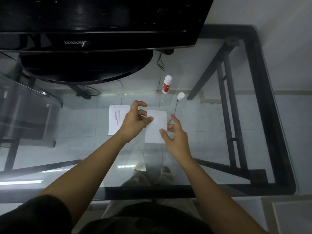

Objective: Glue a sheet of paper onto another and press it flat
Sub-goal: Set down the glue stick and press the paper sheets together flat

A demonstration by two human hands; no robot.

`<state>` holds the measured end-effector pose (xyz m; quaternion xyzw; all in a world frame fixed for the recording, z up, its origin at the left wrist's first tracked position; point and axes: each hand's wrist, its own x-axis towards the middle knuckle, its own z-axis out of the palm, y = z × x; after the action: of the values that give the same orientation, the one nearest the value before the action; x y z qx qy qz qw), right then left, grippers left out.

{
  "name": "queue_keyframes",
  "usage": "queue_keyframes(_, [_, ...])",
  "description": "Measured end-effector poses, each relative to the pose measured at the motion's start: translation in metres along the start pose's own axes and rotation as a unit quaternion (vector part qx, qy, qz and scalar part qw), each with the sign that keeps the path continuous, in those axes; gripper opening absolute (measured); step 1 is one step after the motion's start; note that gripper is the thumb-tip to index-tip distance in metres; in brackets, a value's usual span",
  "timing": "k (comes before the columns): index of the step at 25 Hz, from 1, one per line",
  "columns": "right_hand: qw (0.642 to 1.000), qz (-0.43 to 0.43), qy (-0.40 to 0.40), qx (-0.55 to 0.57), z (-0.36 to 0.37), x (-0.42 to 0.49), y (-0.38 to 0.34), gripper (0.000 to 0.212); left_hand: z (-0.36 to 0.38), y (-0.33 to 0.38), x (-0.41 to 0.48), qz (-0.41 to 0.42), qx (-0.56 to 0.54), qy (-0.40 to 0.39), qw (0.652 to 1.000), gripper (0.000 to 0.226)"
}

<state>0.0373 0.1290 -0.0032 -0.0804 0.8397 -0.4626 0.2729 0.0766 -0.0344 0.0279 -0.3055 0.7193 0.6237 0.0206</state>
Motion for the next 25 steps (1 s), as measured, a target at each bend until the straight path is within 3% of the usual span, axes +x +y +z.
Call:
queue_keyframes(2, [0.998, 0.018, 0.031, 0.049, -0.003, 0.0, -0.008, 0.056, -0.001, -0.001, -0.002, 0.0, 0.0, -0.01, 1.0, 0.038])
queue_keyframes(4, [0.996, 0.022, 0.038, 0.083, -0.008, 0.003, -0.011, 0.048, -0.014, -0.007, -0.006, 0.062, 0.099, -0.013, 0.993, 0.034])
queue_keyframes(7, [0.993, 0.019, 0.032, 0.109, -0.017, 0.005, -0.012, 0.039, -0.059, -0.027, -0.009, 0.235, 0.333, 0.03, 0.913, 0.025])
queue_keyframes(9, [0.993, 0.01, 0.036, 0.111, -0.021, 0.005, -0.013, 0.034, -0.094, -0.042, -0.012, 0.254, 0.422, 0.054, 0.868, 0.026])
queue_keyframes(11, [0.991, 0.001, 0.06, 0.119, -0.026, 0.005, -0.013, 0.027, -0.11, -0.054, -0.014, 0.244, 0.473, 0.043, 0.845, 0.03])
queue_keyframes(19, [0.974, -0.02, 0.161, 0.161, -0.052, 0.004, -0.013, 0.015, -0.027, -0.052, -0.006, 0.29, 0.437, 0.001, 0.852, 0.032])
queue_keyframes(22, [0.974, -0.036, 0.191, 0.117, -0.056, 0.003, -0.008, 0.019, -0.007, -0.048, -0.002, 0.298, 0.422, -0.003, 0.856, 0.031])
queue_keyframes(25, [0.965, -0.118, 0.227, 0.05, -0.055, -0.003, -0.006, 0.023, 0.0, -0.043, -0.004, 0.277, 0.407, 0.003, 0.871, 0.032])
